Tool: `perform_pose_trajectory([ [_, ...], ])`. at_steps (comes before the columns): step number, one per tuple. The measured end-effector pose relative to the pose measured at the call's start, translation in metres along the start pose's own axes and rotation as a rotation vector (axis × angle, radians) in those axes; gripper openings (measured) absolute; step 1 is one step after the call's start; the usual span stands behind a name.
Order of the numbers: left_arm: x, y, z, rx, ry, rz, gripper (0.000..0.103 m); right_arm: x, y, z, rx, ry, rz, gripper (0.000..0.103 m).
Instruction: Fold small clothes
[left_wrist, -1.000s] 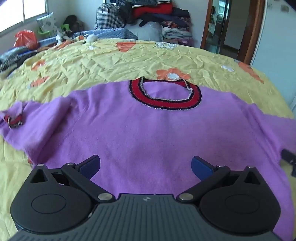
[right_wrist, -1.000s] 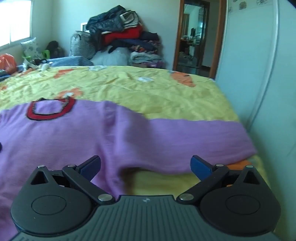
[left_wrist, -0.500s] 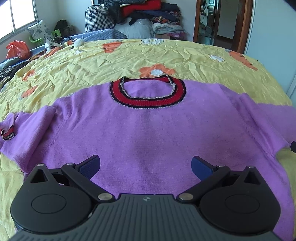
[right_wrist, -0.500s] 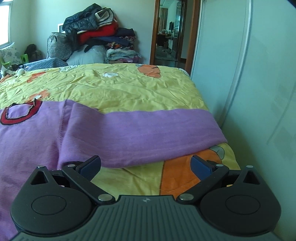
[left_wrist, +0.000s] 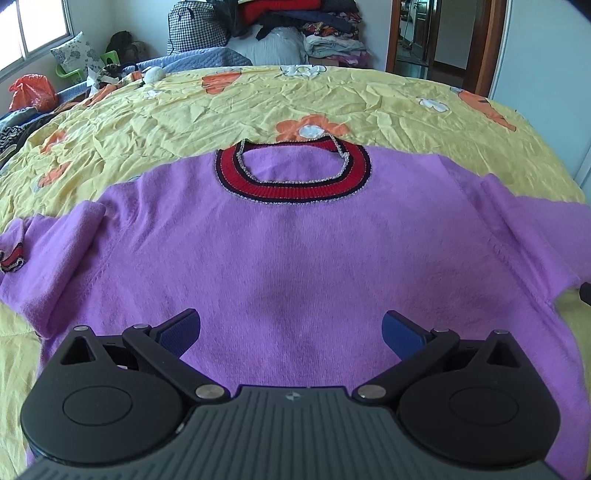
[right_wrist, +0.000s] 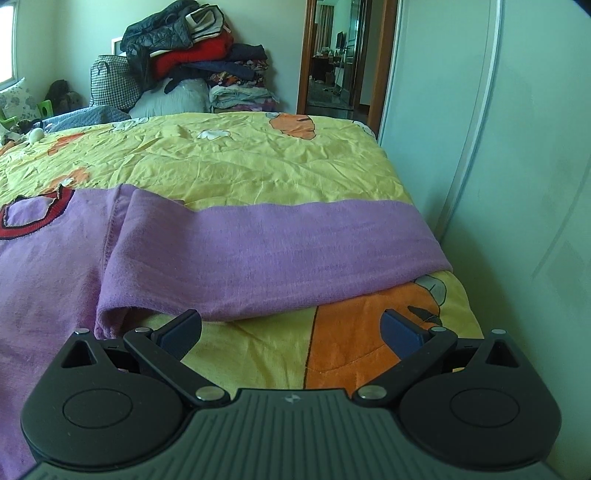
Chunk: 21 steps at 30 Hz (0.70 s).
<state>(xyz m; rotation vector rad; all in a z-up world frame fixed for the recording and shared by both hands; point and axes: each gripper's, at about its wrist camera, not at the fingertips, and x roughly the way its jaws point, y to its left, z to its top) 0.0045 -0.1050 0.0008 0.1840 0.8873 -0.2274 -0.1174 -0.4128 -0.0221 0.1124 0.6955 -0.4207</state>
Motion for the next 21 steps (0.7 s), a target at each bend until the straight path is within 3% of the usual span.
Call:
perform_pose_trajectory([
  [21, 0.0042, -0.0007, -0.0008, 0.004, 0.016, 0.008, 0.103, 0.0053, 0.0031, -0.0008, -0.006, 0.011, -0.001, 0.103],
])
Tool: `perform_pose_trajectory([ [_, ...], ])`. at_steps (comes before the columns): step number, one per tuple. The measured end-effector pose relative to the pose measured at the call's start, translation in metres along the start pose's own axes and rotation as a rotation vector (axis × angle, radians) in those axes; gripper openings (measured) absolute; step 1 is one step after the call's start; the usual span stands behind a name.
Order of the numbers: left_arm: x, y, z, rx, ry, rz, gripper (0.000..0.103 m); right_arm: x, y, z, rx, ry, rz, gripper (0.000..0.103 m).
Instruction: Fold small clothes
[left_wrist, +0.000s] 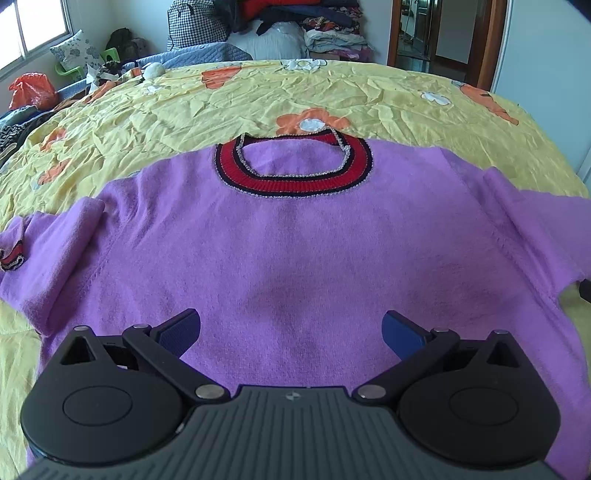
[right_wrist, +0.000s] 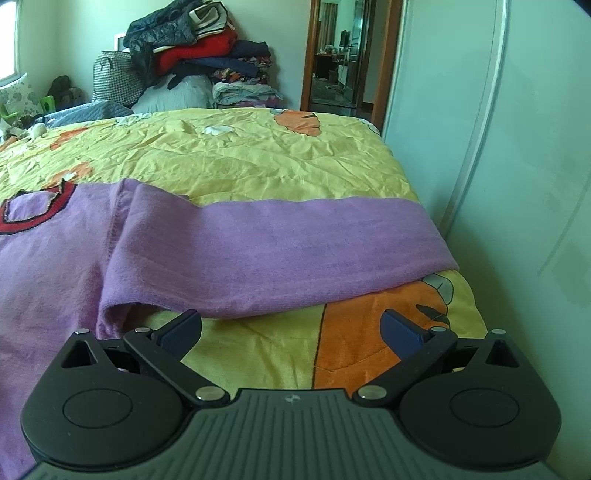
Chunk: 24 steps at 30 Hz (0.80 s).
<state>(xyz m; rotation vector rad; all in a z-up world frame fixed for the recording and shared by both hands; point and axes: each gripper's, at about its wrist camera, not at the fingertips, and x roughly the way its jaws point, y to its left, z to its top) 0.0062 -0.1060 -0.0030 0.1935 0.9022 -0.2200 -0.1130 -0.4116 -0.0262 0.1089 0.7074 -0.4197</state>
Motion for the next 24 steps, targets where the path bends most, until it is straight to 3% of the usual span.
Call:
perform_pose_trajectory([
  [22, 0.021, -0.009, -0.005, 0.015, 0.061, 0.01, 0.103, 0.016, -0.021, 0.002, 0.036, 0.035, -0.021, 0.103],
  [24, 0.024, -0.009, -0.005, 0.013, 0.064, 0.005, 0.103, 0.019, -0.034, 0.003, 0.086, 0.048, 0.013, 0.103],
])
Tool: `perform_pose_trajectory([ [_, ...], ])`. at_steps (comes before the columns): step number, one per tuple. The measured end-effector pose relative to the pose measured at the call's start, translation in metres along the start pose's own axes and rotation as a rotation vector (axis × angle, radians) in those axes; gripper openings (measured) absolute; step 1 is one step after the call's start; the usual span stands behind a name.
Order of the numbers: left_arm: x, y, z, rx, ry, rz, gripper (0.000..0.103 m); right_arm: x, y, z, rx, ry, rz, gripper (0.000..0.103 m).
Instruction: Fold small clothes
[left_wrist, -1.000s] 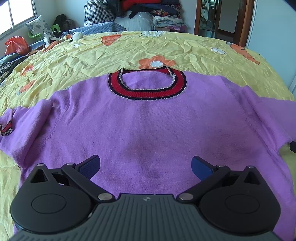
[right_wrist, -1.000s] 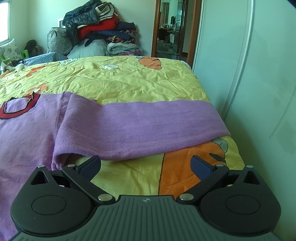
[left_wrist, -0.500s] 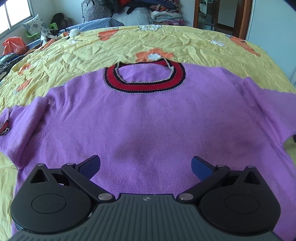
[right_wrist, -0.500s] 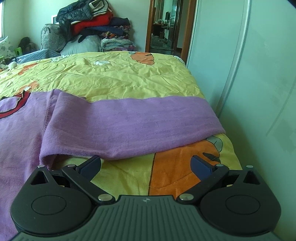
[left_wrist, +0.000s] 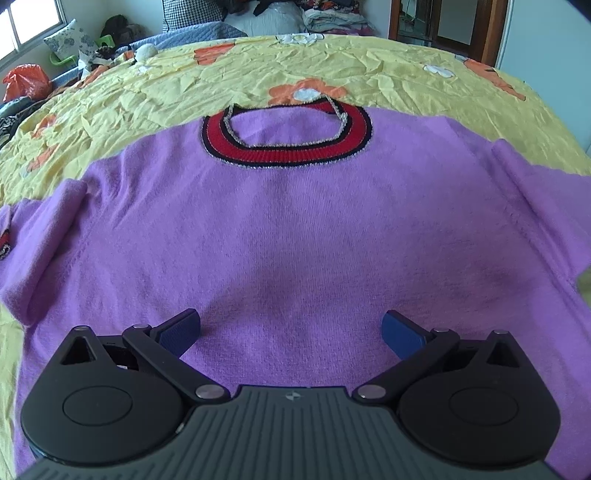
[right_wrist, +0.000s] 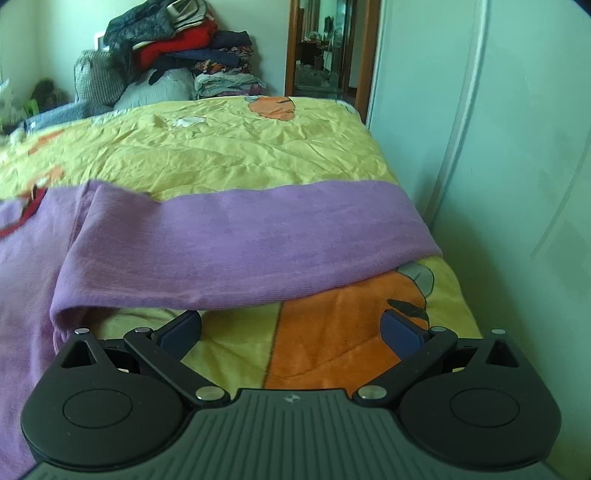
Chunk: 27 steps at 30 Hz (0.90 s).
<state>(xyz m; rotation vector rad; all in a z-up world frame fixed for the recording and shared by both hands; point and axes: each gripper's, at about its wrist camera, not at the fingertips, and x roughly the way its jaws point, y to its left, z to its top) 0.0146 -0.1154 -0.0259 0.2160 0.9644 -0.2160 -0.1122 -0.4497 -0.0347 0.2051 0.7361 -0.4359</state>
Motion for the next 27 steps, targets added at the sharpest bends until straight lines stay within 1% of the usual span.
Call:
perform_pose_trajectory([
  [1, 0.0, 0.001, 0.0, -0.005, -0.003, -0.005, 0.103, 0.002, -0.01, 0.002, 0.042, 0.011, 0.025, 0.103],
  [3, 0.002, 0.002, 0.0, -0.009, -0.003, -0.011, 0.103, 0.004, -0.034, 0.009, 0.131, 0.007, 0.077, 0.103],
  [6, 0.005, 0.009, 0.0, -0.055, 0.013, -0.041, 0.103, 0.015, -0.078, 0.023, 0.29, 0.001, 0.157, 0.103],
  [7, 0.006, 0.011, 0.0, -0.067, 0.012, -0.046, 0.103, 0.02, -0.093, 0.028, 0.341, 0.003, 0.197, 0.103],
  [10, 0.006, 0.011, -0.001, -0.052, 0.004, -0.046, 0.103, 0.035, -0.131, 0.038, 0.511, 0.008, 0.289, 0.103],
  [12, 0.005, 0.011, -0.003, -0.049, -0.008, -0.049, 0.103, 0.047, -0.149, 0.04, 0.61, 0.024, 0.376, 0.103],
  [14, 0.004, 0.011, -0.006, -0.047, -0.025, -0.051, 0.103, 0.056, -0.159, 0.041, 0.672, 0.024, 0.408, 0.103],
  [17, 0.003, 0.011, -0.011, -0.051, -0.056, -0.052, 0.103, 0.068, -0.162, 0.043, 0.706, 0.046, 0.4, 0.103],
  [20, 0.001, 0.011, -0.016, -0.055, -0.094, -0.055, 0.103, 0.075, -0.159, 0.044, 0.706, 0.042, 0.385, 0.103],
  [21, 0.001, 0.011, -0.018, -0.054, -0.111, -0.057, 0.103, 0.076, -0.157, 0.045, 0.7, 0.037, 0.379, 0.1],
  [22, 0.001, 0.01, -0.02, -0.049, -0.138, -0.058, 0.103, 0.074, -0.157, 0.047, 0.693, 0.03, 0.361, 0.087],
  [23, 0.001, 0.01, -0.023, -0.045, -0.166, -0.059, 0.103, 0.071, -0.157, 0.047, 0.683, 0.026, 0.322, 0.076],
  [24, 0.001, 0.011, -0.025, -0.041, -0.185, -0.063, 0.103, 0.07, -0.159, 0.048, 0.681, 0.029, 0.279, 0.053],
  [25, 0.001, 0.011, -0.027, -0.036, -0.192, -0.067, 0.103, 0.07, -0.163, 0.047, 0.69, 0.029, 0.264, 0.042],
  [26, 0.001, 0.011, -0.026, -0.034, -0.189, -0.069, 0.103, 0.072, -0.17, 0.044, 0.714, 0.028, 0.275, 0.037],
  [27, 0.001, 0.011, -0.024, -0.028, -0.183, -0.072, 0.103, 0.073, -0.176, 0.041, 0.737, 0.028, 0.287, 0.026],
])
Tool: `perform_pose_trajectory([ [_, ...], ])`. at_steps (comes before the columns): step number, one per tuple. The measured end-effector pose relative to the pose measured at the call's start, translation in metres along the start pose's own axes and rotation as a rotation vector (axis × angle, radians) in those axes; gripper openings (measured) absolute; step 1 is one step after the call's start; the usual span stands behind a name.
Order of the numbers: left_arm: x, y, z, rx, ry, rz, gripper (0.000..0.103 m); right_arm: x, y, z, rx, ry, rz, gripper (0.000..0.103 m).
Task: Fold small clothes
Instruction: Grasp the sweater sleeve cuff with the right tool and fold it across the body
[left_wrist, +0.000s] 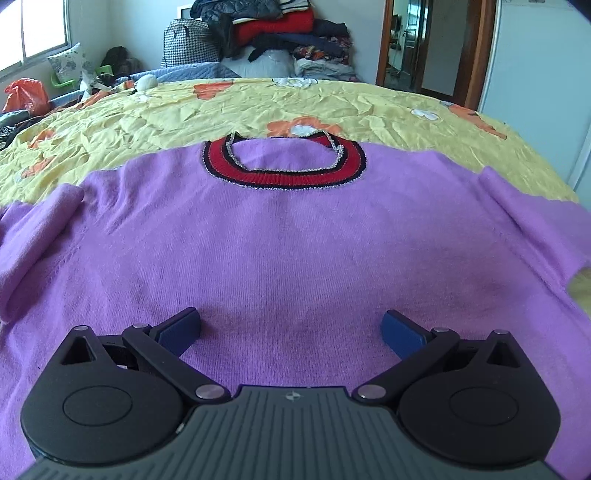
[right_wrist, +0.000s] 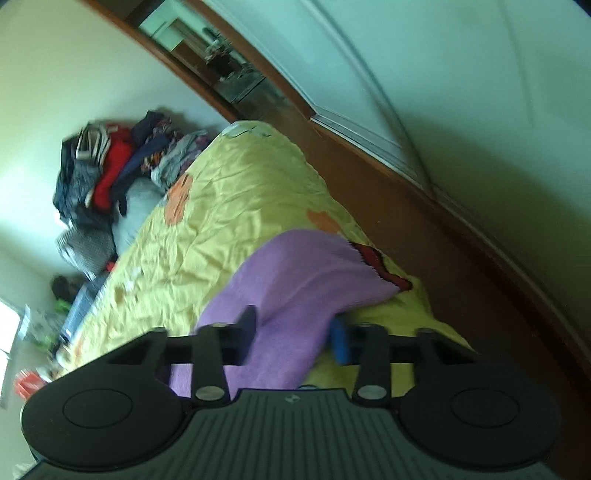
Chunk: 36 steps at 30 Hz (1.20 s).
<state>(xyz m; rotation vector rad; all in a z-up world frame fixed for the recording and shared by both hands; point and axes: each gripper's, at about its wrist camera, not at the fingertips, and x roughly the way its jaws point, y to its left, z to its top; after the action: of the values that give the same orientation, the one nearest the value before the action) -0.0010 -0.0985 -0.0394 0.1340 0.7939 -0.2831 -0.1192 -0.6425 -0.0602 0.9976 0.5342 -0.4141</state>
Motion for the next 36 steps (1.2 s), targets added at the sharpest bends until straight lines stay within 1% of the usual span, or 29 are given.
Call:
perform_pose_trajectory([
  [1, 0.001, 0.001, 0.002, 0.006, 0.007, -0.006, 0.103, -0.002, -0.006, 0.001, 0.008, -0.007, 0.017, 0.013],
  [2, 0.002, 0.002, 0.003, 0.009, 0.01, -0.012, 0.103, -0.004, -0.009, 0.001, 0.01, -0.016, 0.039, 0.006],
  [5, 0.004, 0.003, 0.004, 0.025, 0.01, -0.021, 0.103, -0.004, -0.006, 0.001, -0.008, -0.031, 0.064, 0.004],
  [6, 0.005, 0.004, 0.005, 0.029, 0.012, -0.025, 0.103, -0.001, -0.005, 0.0, 0.006, -0.028, 0.079, 0.004],
  [9, 0.003, 0.007, 0.006, 0.04, 0.03, -0.039, 0.103, -0.004, 0.012, -0.005, 0.009, -0.054, 0.15, 0.004],
  [12, -0.008, 0.02, 0.006, 0.026, 0.008, -0.036, 0.103, -0.014, 0.051, -0.017, -0.06, -0.081, 0.228, 0.004],
  [15, -0.024, 0.048, 0.009, -0.023, -0.029, -0.047, 0.103, -0.028, 0.104, -0.041, -0.16, -0.094, 0.305, 0.004],
  [19, -0.041, 0.088, 0.013, -0.055, -0.052, -0.022, 0.103, -0.036, 0.187, -0.095, -0.349, -0.077, 0.371, 0.004],
  [21, -0.05, 0.11, 0.014, -0.062, -0.064, 0.0, 0.103, -0.032, 0.228, -0.132, -0.458, -0.064, 0.373, 0.004],
  [22, -0.055, 0.12, 0.014, -0.067, -0.07, 0.013, 0.103, -0.028, 0.244, -0.151, -0.499, -0.049, 0.38, 0.004],
  [25, -0.069, 0.155, 0.012, -0.086, -0.088, 0.058, 0.103, -0.009, 0.285, -0.209, -0.564, 0.025, 0.409, 0.004],
  [26, -0.073, 0.165, 0.01, -0.095, -0.093, 0.069, 0.103, -0.003, 0.298, -0.228, -0.586, 0.045, 0.411, 0.004],
  [28, -0.084, 0.187, 0.006, -0.119, -0.102, 0.086, 0.103, 0.008, 0.318, -0.266, -0.605, 0.112, 0.442, 0.004],
  [31, -0.096, 0.214, -0.001, -0.154, -0.106, 0.103, 0.103, 0.027, 0.346, -0.321, -0.669, 0.177, 0.447, 0.004],
  [33, -0.1, 0.23, -0.007, -0.174, -0.097, 0.118, 0.103, 0.038, 0.358, -0.352, -0.698, 0.211, 0.445, 0.004],
  [34, -0.102, 0.237, -0.01, -0.183, -0.088, 0.126, 0.103, 0.035, 0.363, -0.367, -0.722, 0.213, 0.437, 0.004],
  [36, -0.105, 0.248, -0.016, -0.2, -0.078, 0.139, 0.103, 0.042, 0.371, -0.389, -0.734, 0.248, 0.433, 0.004],
])
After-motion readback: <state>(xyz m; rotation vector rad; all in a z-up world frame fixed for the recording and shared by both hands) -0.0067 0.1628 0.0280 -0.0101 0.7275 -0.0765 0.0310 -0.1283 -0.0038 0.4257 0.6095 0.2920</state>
